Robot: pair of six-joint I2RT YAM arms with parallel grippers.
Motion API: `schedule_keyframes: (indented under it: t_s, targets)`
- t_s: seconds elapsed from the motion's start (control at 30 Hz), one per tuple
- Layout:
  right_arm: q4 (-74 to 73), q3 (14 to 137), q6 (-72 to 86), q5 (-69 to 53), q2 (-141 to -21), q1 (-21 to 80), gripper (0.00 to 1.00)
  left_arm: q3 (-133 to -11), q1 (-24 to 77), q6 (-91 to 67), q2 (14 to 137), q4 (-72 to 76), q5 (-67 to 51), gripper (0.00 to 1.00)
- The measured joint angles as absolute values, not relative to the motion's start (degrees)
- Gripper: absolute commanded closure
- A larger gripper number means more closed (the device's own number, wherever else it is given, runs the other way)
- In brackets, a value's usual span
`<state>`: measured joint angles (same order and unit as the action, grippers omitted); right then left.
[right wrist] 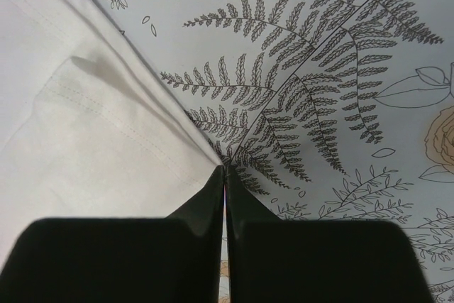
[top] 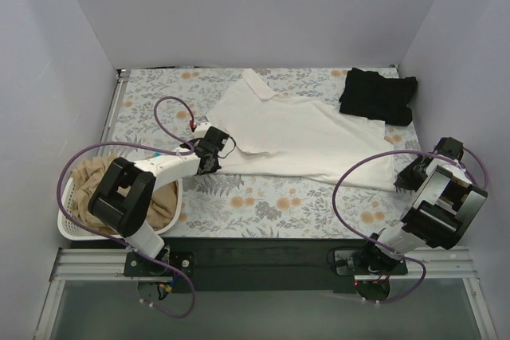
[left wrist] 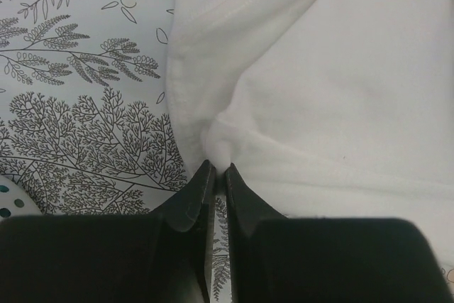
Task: Fold and stack the t-shirts
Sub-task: Fold the tshirt
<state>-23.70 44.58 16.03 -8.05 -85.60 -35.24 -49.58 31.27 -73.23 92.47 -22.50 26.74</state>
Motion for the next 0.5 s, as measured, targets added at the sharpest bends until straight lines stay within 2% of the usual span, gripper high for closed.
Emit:
schedule_keyframes:
  t_s: [0.5]
  targets:
    - [-23.75, 44.56, 15.31, -6.24, -82.13, -35.24, 0.99, -55.66, 31.18, -68.53, 93.06, -22.65, 30.35, 1.0]
